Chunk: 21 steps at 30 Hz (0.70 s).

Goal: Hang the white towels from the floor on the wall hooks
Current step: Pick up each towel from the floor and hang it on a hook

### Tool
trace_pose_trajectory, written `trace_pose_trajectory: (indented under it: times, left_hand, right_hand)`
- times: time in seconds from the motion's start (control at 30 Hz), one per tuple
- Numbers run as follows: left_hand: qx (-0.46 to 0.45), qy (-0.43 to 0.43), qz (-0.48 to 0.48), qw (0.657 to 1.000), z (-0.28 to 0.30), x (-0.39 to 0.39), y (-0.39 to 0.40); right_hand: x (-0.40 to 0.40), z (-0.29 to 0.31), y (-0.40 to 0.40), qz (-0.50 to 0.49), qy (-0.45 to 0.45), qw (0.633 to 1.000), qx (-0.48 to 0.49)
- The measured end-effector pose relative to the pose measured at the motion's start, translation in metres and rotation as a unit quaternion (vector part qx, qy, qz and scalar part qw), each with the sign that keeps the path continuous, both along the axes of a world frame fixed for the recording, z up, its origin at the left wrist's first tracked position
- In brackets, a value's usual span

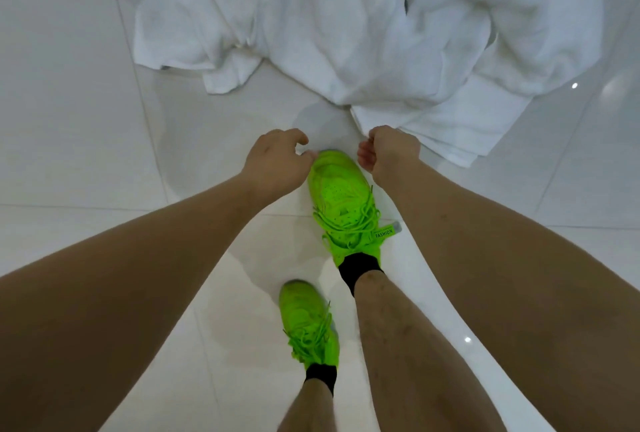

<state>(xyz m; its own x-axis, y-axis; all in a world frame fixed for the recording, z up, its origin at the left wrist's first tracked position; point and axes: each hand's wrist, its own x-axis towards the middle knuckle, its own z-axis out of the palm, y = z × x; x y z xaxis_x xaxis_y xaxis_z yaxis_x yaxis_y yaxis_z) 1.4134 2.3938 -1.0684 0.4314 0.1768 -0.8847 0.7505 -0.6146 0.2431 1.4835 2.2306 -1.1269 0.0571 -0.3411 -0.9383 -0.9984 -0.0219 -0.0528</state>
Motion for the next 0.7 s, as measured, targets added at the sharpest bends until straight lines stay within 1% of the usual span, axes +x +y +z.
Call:
trace_pose_trajectory:
  times: [0.13,0.27,0.33,0.4,0.53,0.63,0.7]
  left_hand:
    - [0.006,-0.009,-0.023,1.000,0.024,0.019,0.006]
    - [0.010,-0.020,-0.051,0.998,0.090,0.042,0.014]
    - [0.007,-0.032,-0.075,0.997,0.136,0.053,0.017]
    - [0.005,-0.052,-0.098,0.994,0.189,0.067,0.019]
    - [0.015,-0.125,-0.101,0.987,0.304,0.089,0.021]
    - [0.019,-0.177,-0.103,0.979,0.396,0.093,0.017]
    - [0.016,-0.210,-0.113,0.971,0.455,0.090,0.013]
  right_hand:
    - [-0.003,0.027,0.008,0.080,0.007,0.997,0.002]
    - [0.007,0.097,0.010,0.128,0.017,0.991,0.045]
    - [0.020,0.146,0.011,0.138,0.010,0.988,0.061]
    - [0.039,0.203,0.011,0.142,-0.015,0.989,0.045]
    - [0.072,0.329,0.014,0.148,-0.071,0.985,0.048]
    - [0.089,0.430,0.012,0.182,-0.140,0.972,0.047]
    - [0.091,0.501,0.009,0.227,-0.192,0.954,0.048]
